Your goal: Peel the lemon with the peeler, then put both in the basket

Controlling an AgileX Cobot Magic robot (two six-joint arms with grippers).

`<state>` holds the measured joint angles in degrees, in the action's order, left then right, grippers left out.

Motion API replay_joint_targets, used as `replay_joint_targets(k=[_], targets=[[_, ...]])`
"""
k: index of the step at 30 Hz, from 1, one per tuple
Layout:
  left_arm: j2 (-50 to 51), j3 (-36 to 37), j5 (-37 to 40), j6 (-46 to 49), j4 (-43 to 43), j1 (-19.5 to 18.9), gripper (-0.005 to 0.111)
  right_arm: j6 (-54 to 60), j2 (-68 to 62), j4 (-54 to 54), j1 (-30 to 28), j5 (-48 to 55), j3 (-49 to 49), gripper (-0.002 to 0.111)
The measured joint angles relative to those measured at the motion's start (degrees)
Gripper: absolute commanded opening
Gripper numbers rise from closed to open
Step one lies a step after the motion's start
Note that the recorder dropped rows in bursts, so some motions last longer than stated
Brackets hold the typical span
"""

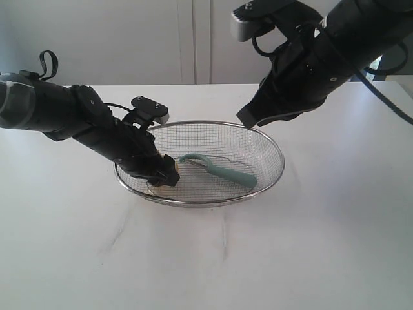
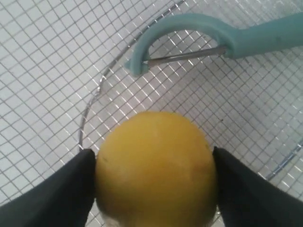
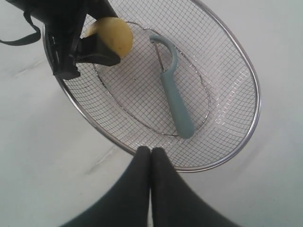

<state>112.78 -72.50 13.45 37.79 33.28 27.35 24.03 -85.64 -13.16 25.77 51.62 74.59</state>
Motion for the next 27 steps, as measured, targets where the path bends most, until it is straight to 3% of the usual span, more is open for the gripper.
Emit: replay_joint_targets(k=[5,7,16,21,27], targets=[[-3.08,-0.94,0.94,0.0,0.36,0.0,0.071,0.0,0.0,0.0,0.0,0.0,0.0,0.0],[-4.86,-2.01,3.19,0.0,1.39,0.0,0.065,0.0,0.0,0.0,0.0,0.0,0.0,0.0],[-16.37,-4.29,15.85,-1.79,-0.39,0.0,0.0,0.0,0.0,0.0,0.0,0.0,0.0,0.0],[-24.31,-4.01,21.32,-13.7,-12.56,0.0,0.0,0.0,0.0,0.0,0.0,0.0,0.0,0.0],[-35.67,0.46,23.35,-17.82,-16.12,0.0,0.0,0.0,0.0,0.0,0.0,0.0,0.0,0.0]])
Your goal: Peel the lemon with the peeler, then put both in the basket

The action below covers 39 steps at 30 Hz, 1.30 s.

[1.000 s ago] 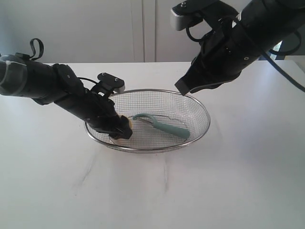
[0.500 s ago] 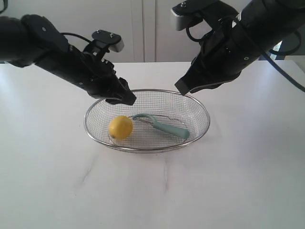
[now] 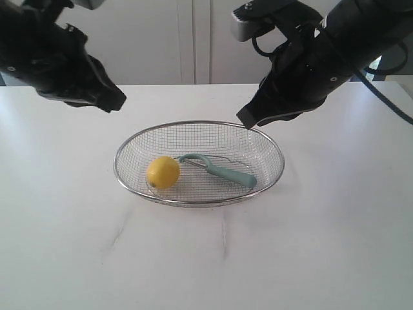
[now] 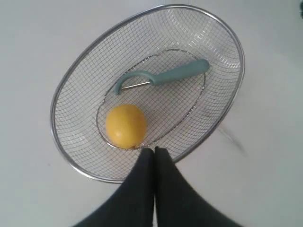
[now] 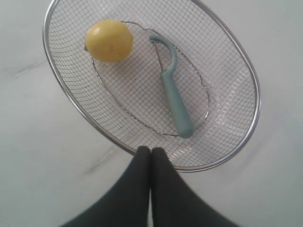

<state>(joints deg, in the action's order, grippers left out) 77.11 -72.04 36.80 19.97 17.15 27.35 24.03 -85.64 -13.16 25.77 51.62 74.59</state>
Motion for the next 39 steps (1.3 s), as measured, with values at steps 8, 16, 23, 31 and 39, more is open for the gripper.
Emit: replay_joint_targets(k=[8,16,23,31,39], targets=[[-17.83,11.12,0.98,-3.47,-2.45,0.0,0.0,0.0,0.0,0.0,0.0,0.0,0.0,0.0],[-36.21,20.95,1.77,-6.64,-4.1,0.0,0.0,0.0,0.0,0.0,0.0,0.0,0.0,0.0],[-45.1,24.81,8.37,-7.61,-4.76,0.0,0.0,0.0,0.0,0.0,0.0,0.0,0.0,0.0],[-55.9,27.47,10.66,-14.27,-7.66,0.0,0.0,0.0,0.0,0.0,0.0,-3.22,0.0,0.0],[-70.13,30.89,12.57,-16.45,-9.32,0.0,0.0,-2.89,0.0,-0.63,0.0,-2.9,0.0,0.0]])
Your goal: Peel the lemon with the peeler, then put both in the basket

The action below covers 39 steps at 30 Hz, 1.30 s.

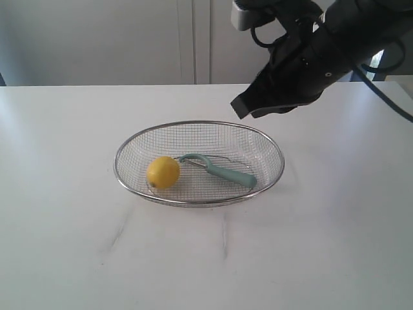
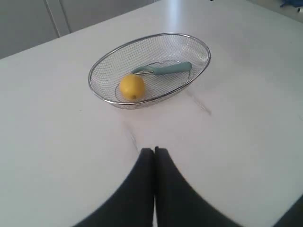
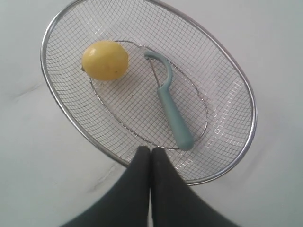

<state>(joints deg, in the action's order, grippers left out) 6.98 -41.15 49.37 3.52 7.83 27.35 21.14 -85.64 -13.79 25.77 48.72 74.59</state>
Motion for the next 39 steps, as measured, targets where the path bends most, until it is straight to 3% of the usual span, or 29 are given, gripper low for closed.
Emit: replay_joint_targets(k=[7,16,21,39], targets=[[-6.66,5.52,-1.3,-1.01,-0.68,0.0,0.0,-0.62,2.73,-2.29,0.1,0.34,0.0,0.0],[-6.56,18.2,-17.4,-3.12,-0.68,0.0,0.0,-0.62,18.97,-3.96,0.1,-0.01,-5.53,0.0],[-6.56,24.4,-21.44,-3.12,-0.9,0.0,0.0,-0.62,29.13,-3.99,0.1,0.37,-11.96,0.0],[-6.56,25.1,-22.62,-3.52,-1.16,0.0,0.0,-0.62,45.54,-3.99,0.1,2.61,-14.53,0.0]])
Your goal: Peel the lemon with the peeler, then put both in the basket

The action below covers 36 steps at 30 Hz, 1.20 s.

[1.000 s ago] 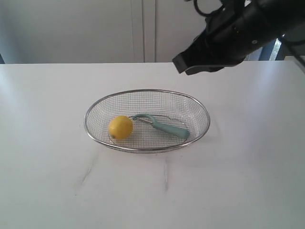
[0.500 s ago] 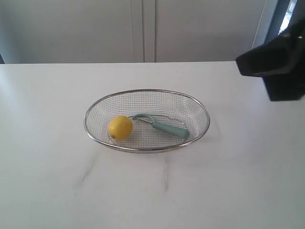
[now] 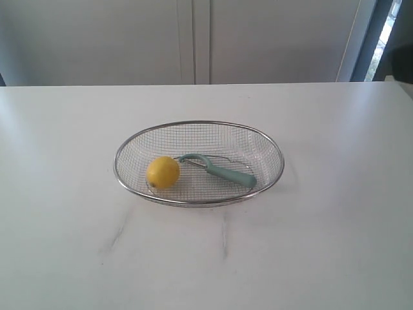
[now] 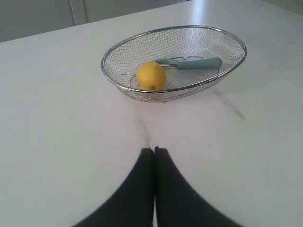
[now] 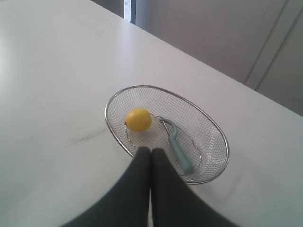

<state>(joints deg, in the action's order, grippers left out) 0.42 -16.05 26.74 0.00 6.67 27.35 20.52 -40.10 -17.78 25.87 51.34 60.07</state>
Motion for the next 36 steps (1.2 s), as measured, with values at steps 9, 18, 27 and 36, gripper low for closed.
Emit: replay_joint_targets(k=[9,18,27,36], targets=[[0.0,0.0,-0.12,0.0,0.0,0.0,0.0,0.0,8.51,-2.62,-10.29,0.22,-0.22,0.0],[0.0,0.0,-0.12,0.0,0.0,0.0,0.0,0.0,23.9,-2.86,-27.68,0.12,-0.22,0.0],[0.0,0.0,-0.23,0.0,0.0,0.0,0.0,-5.25,31.15,-3.31,-28.91,-6.63,-4.46,0.0],[0.0,0.0,-0.23,0.0,0.0,0.0,0.0,-23.39,35.16,17.24,-31.3,-30.98,-41.15,0.0]])
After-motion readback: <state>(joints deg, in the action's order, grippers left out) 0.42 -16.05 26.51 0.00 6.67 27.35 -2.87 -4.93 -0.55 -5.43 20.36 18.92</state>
